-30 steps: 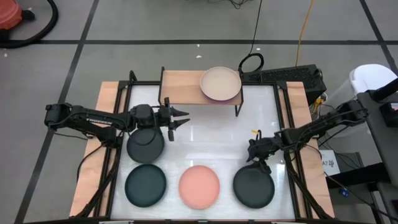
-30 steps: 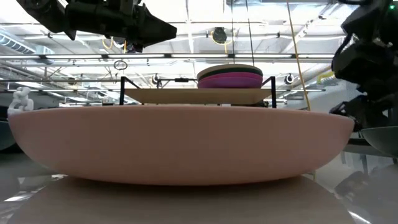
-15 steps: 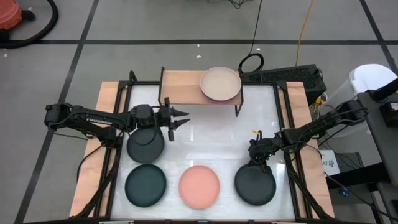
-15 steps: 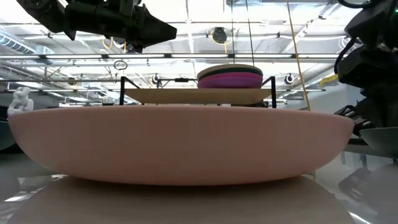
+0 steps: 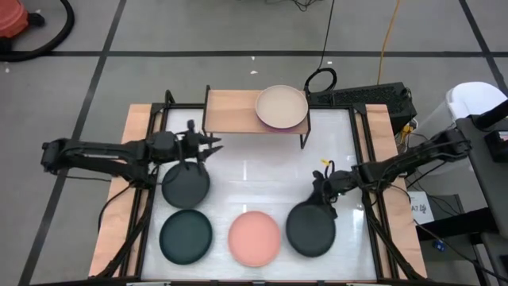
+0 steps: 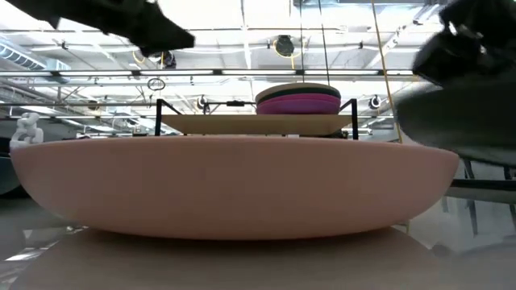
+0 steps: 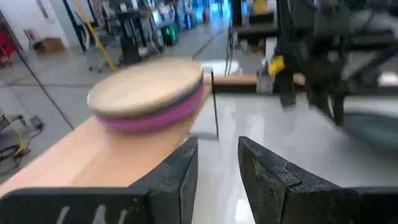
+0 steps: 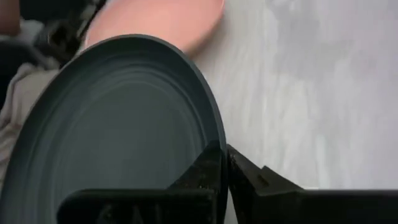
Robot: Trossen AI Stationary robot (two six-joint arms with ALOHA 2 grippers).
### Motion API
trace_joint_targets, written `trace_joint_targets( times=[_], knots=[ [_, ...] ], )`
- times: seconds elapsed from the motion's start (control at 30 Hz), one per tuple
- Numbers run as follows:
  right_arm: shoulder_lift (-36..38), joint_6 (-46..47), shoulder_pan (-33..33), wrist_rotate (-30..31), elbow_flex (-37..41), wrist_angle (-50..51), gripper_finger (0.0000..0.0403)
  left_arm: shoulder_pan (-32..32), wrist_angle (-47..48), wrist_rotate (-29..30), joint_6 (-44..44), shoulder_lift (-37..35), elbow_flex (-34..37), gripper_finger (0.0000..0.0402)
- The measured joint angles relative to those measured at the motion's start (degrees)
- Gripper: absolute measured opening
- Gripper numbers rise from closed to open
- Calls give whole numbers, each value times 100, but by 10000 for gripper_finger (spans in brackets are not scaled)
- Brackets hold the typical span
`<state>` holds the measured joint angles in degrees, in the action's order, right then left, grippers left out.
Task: Place and stack plates onto a shelf
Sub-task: Put the bottom black plate on the shelf
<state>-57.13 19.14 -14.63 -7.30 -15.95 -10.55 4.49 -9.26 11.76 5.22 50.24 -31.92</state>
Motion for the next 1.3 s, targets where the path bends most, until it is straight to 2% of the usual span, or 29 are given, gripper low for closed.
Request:
trace_joint_targets(
  times=[0.13,0.23,0.43,0.7,0.93,1.3],
  knots=[
    [14,-15,325,239,-499,-34,1,-13,758,454,-185,-683,14,120],
    [20,-159,677,445,-1007,-41,1,-52,311,528,-261,-1001,236,120],
    [17,-1344,1489,435,-1932,-205,1,-135,-638,481,61,-1347,818,120],
    [-374,-1969,2533,379,-3045,-594,1,-135,-607,479,156,-1679,905,120],
    [-1347,-1989,3336,-348,-4342,-586,0,-136,-550,479,172,-1691,905,120],
    [-3373,-1985,4183,-683,-6457,-592,0,-169,-548,475,108,-1689,905,120]
  ],
)
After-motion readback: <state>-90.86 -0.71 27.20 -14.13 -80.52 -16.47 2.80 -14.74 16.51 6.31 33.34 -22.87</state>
